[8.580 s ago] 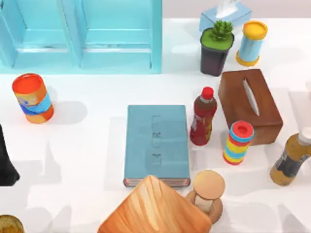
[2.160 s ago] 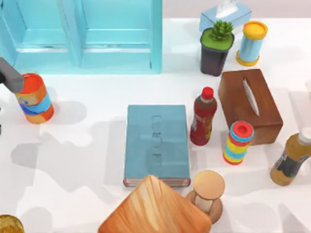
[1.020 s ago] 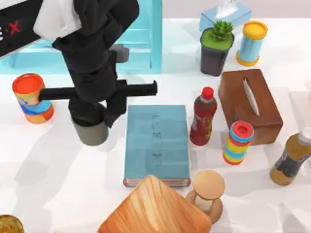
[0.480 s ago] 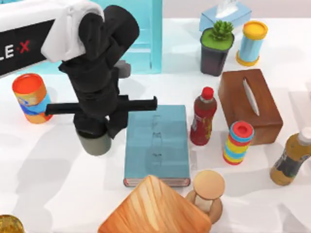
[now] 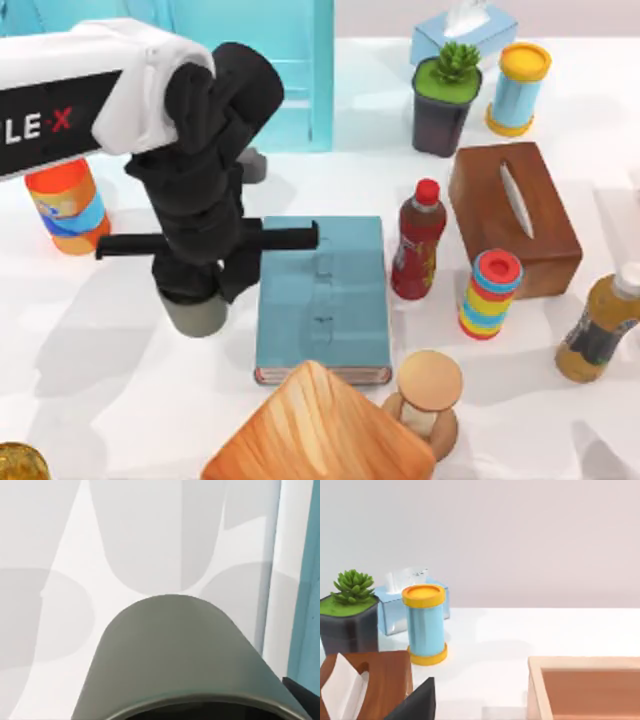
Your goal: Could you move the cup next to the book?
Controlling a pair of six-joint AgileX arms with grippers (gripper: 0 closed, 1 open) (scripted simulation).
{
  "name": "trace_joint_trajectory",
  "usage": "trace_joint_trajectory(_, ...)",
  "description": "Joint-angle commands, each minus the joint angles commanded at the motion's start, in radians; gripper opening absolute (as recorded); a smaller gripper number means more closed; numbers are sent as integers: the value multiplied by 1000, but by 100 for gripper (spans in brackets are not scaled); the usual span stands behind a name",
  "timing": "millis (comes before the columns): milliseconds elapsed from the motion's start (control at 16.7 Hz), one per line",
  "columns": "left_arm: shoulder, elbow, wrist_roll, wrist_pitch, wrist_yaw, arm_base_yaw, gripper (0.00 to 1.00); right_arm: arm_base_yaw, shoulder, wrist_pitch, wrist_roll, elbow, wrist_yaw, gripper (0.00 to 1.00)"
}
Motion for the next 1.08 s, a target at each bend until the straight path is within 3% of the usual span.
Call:
trace_joint_trajectory(720,0,0,0,0,0,0,98,0,0,0,0,0,0,100)
trace_joint_trajectory(1080,0,0,0,0,0,0,100,0,0,0,0,0,0,100)
